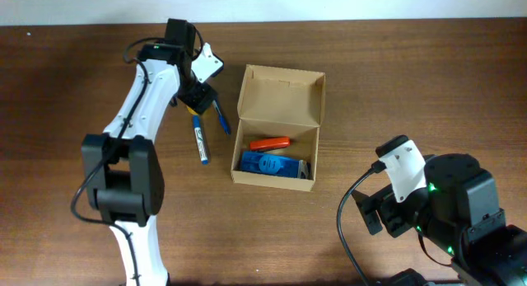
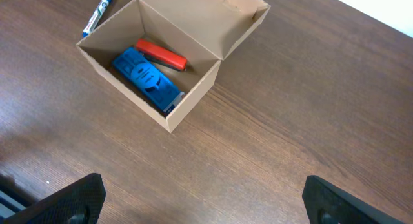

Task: Pack container
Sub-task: 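Move the left gripper to the clear tape roll and grasp it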

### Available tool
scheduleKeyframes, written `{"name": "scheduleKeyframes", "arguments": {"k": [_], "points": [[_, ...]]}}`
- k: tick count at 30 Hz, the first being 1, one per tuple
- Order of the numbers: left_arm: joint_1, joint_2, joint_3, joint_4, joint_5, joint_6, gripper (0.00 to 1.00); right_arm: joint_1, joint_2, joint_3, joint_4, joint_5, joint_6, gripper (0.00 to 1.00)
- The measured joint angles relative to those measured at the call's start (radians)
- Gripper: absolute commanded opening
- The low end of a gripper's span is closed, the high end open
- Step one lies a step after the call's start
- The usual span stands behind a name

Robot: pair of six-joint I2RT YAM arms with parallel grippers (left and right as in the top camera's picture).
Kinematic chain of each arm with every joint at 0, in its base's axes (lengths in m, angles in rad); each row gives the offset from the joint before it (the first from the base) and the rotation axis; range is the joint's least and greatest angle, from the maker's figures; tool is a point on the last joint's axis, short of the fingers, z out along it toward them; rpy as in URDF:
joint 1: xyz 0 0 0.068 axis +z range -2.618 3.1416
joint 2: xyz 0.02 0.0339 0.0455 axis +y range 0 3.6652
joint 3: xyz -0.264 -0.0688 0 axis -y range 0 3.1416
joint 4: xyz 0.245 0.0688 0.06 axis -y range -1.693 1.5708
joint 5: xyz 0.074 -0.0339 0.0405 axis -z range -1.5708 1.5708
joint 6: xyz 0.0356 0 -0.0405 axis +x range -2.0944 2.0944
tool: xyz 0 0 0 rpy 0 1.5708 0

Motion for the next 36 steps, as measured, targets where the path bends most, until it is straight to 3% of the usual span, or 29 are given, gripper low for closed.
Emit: {"name": "scheduleKeyframes", "arguments": {"k": [3, 21, 23, 27, 36], "points": [[0.0, 0.035, 0.0, 0.019, 0.0, 0.0, 0.95, 0.0, 0.0, 0.0, 0.0, 0.0, 0.001, 0.99], [0.013, 0.145, 0.0, 0.098, -0.001, 0.003, 0.94, 0.0, 0.0, 0.0, 0.0, 0.0, 0.0, 0.99], [0.015, 0.149, 0.001, 0.1, 0.0, 0.002, 0.89, 0.0, 0.0, 0.0, -0.001, 0.0, 0.0, 0.99], [0.021, 0.149, 0.001, 0.1, 0.0, 0.005, 0.68, 0.0, 0.0, 0.0, 0.0, 0.0, 0.0, 0.99], [0.035, 0.15, 0.001, 0.1, 0.0, 0.004, 0.52, 0.0, 0.0, 0.0, 0.0, 0.0, 0.0, 0.99]]}}
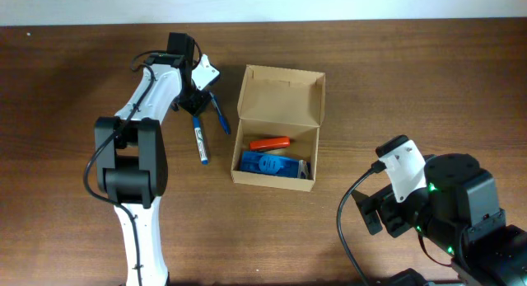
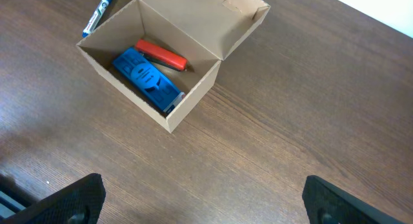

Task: Pack container
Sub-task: 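Move the left gripper to the clear tape roll and grasp it, then carry the tape roll into the box and release it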

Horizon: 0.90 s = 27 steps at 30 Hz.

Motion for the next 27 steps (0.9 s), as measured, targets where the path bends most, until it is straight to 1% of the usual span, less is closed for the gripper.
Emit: {"name": "scheduleKeyframes", "arguments": {"k": [2, 4, 10, 14, 18, 20, 22, 24, 27], "points": [[0.0, 0.0, 0.0, 0.0, 0.0, 0.0, 0.51, 0.0, 0.0, 0.0, 0.0, 0.0, 0.0, 0.99], [0.0, 0.0, 0.0, 0.0, 0.0, -0.001, 0.48, 0.0, 0.0, 0.0, 0.0, 0.0, 0.0, 0.99], [0.0, -0.001, 0.001, -0.01, 0.0, -0.034, 0.47, 0.0, 0.0, 0.0, 0.0, 0.0, 0.0, 0.99], [-0.013, -0.032, 0.001, -0.08, 0.0, -0.05, 0.47, 0.0, 0.0, 0.0, 0.0, 0.0, 0.0, 0.99], [-0.059, -0.204, 0.001, -0.14, -0.001, -0.054, 0.47, 0.0, 0.0, 0.0, 0.0, 0.0, 0.0, 0.99], [-0.103, -0.317, 0.001, -0.167, 0.0, -0.054, 0.47, 0.0, 0.0, 0.0, 0.0, 0.0, 0.0, 0.99], [-0.146, -0.389, 0.001, -0.188, 0.0, -0.054, 0.47, 0.0, 0.0, 0.0, 0.0, 0.0, 0.0, 0.99], [-0.207, -0.441, 0.001, -0.204, 0.0, -0.054, 0.47, 0.0, 0.0, 0.0, 0.0, 0.0, 0.0, 0.99], [-0.305, -0.457, 0.001, -0.208, 0.003, -0.057, 0.47, 0.0, 0.0, 0.0, 0.0, 0.0, 0.0, 0.99]]}}
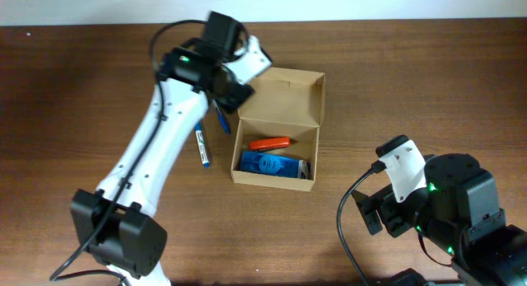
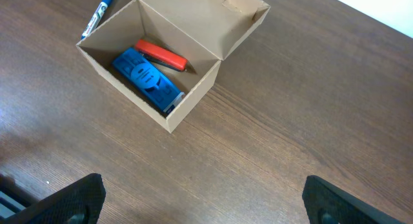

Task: Pack container
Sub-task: 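Carry the tape roll into the box and release it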

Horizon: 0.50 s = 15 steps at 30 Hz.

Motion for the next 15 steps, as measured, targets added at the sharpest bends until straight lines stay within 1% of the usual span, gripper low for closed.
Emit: {"name": "scheduleKeyframes", "arguments": {"k": [7, 11, 15], "points": [[-0.16, 0.006, 0.0, -0.001, 0.049, 0.0, 0.47, 0.0, 0.0, 0.0, 0.0, 0.0, 0.0, 0.99], [-0.209, 0.095, 0.0, 0.001, 0.069, 0.0, 0.47, 0.0, 0.0, 0.0, 0.0, 0.0, 0.0, 0.99], [-0.243, 0.195, 0.0, 0.035, 0.077, 0.0, 0.48, 0.0, 0.0, 0.0, -0.002, 0.0, 0.0, 0.99]]}}
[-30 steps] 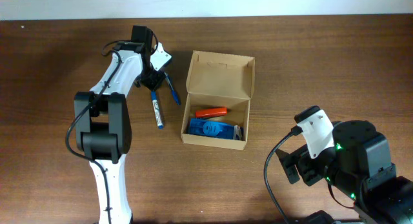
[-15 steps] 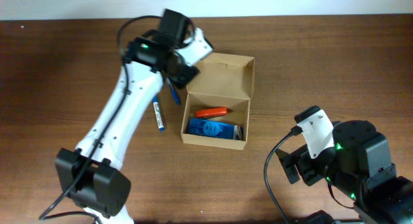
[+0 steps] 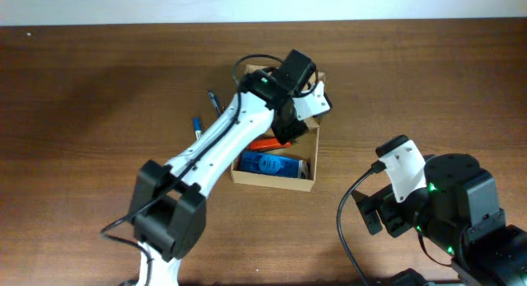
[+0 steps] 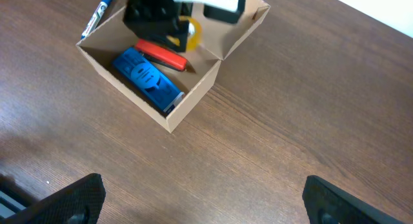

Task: Pack container
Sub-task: 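Carry the tape roll into the box and release it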

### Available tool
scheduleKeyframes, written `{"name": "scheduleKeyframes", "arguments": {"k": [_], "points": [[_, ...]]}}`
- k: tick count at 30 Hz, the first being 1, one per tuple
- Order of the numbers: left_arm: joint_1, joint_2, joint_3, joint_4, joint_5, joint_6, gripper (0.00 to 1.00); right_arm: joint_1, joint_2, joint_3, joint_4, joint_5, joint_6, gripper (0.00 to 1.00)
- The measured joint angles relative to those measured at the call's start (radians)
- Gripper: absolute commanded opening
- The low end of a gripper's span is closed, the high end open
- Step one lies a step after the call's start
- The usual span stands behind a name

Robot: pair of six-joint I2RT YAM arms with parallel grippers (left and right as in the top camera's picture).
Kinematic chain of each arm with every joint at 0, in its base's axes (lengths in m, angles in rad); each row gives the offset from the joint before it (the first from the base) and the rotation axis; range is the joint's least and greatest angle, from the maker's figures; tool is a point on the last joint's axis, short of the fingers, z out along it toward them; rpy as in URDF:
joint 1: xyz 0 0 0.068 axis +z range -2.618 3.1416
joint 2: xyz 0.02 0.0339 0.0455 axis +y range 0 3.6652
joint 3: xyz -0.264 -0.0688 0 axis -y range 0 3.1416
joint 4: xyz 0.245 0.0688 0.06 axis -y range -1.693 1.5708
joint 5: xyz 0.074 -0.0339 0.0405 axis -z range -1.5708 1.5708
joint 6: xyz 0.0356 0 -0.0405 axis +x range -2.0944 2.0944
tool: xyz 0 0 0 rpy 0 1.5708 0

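Note:
An open cardboard box (image 3: 314, 89) stands mid-table, its lid flap up at the back. Inside lie an orange-red item (image 4: 161, 55) and a blue item (image 4: 145, 75). My left gripper (image 3: 290, 129) hangs over the back of the box's inside, shut on a small yellow object (image 4: 189, 31). Two things lie on the table left of the box, a blue-capped marker (image 4: 98, 14) and a blue pen (image 3: 214, 102). At the near right my right gripper (image 4: 203, 195) is open over bare wood, its fingertips (image 4: 77, 198) far apart.
The left arm (image 3: 222, 142) stretches diagonally from the near left across the box's left wall, and covers part of the marker. The right arm's base (image 3: 449, 203) fills the near right corner. The wooden table (image 3: 82, 88) ends at a white wall at the back.
My left gripper was at the box's back left corner, outside it. Now it is over the box's inside with the yellow object showing in the right wrist view. The right gripper has not moved.
First my left gripper was down among the pens left of the box, and it was still by them a moment later. Then it stood at the box's back left corner. Now it holds a yellow object over the box's contents. The right gripper stayed open throughout.

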Motion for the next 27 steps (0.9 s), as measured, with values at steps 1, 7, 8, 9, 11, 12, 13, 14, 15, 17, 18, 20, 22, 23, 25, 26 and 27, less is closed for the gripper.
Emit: {"name": "scheduleKeyframes", "arguments": {"k": [1, 7, 8, 9, 11, 12, 13, 14, 15, 17, 18, 20, 22, 23, 25, 26, 27], "points": [[-0.007, 0.008, 0.0, 0.002, 0.0, 0.0, 0.48, 0.0, 0.0, 0.0, -0.016, 0.0, 0.0, 0.99], [-0.039, 0.02, 0.0, -0.01, 0.026, 0.0, 0.48, 0.0, 0.0, 0.0, -0.033, 0.0, 0.0, 0.99], [-0.045, 0.022, 0.0, -0.011, 0.038, 0.0, 0.48, 0.0, 0.0, 0.0, -0.033, 0.0, 0.0, 0.99], [-0.048, 0.024, 0.0, -0.011, 0.046, 0.0, 0.48, 0.0, 0.0, 0.0, -0.033, 0.0, 0.0, 0.99], [-0.055, 0.026, 0.0, -0.011, 0.054, 0.0, 0.48, 0.0, 0.0, 0.0, -0.033, 0.0, 0.0, 0.99], [-0.056, 0.026, 0.0, -0.012, 0.056, 0.0, 0.48, 0.0, 0.0, 0.0, -0.033, 0.0, 0.0, 0.99], [-0.056, 0.026, 0.0, -0.011, 0.057, 0.0, 0.49, 0.0, 0.0, 0.0, -0.033, 0.0, 0.0, 0.99], [-0.056, 0.026, 0.0, -0.011, 0.057, 0.0, 0.49, 0.0, 0.0, 0.0, -0.033, 0.0, 0.0, 0.99], [-0.056, 0.026, 0.0, -0.011, 0.057, 0.0, 0.49, 0.0, 0.0, 0.0, -0.033, 0.0, 0.0, 0.99], [-0.056, 0.027, 0.0, -0.011, 0.057, 0.0, 0.49, 0.0, 0.0, 0.0, -0.033, 0.0, 0.0, 0.99], [-0.056, 0.027, 0.0, -0.011, 0.056, 0.0, 0.49, 0.0, 0.0, 0.0, -0.033, 0.0, 0.0, 0.99], [-0.056, 0.027, 0.0, -0.011, 0.057, 0.0, 0.49, 0.0, 0.0, 0.0, -0.033, 0.0, -0.001, 0.99], [-0.056, 0.027, 0.0, -0.011, 0.056, 0.0, 0.49, 0.0, 0.0, 0.0, -0.033, 0.0, 0.0, 0.99], [-0.056, 0.027, 0.0, -0.011, 0.056, 0.0, 0.6, 0.0, 0.0, 0.0, -0.033, 0.0, 0.0, 0.99], [-0.056, 0.027, 0.0, -0.01, 0.057, 0.001, 0.77, 0.0, 0.0, 0.0, -0.033, 0.0, 0.0, 0.99], [-0.056, 0.027, 0.0, -0.01, 0.057, 0.001, 0.77, 0.0, 0.0, 0.0, -0.033, 0.0, 0.0, 0.99], [-0.056, 0.027, 0.0, -0.01, 0.057, 0.001, 0.77, 0.0, 0.0, 0.0, -0.033, 0.0, 0.0, 0.99]]}}
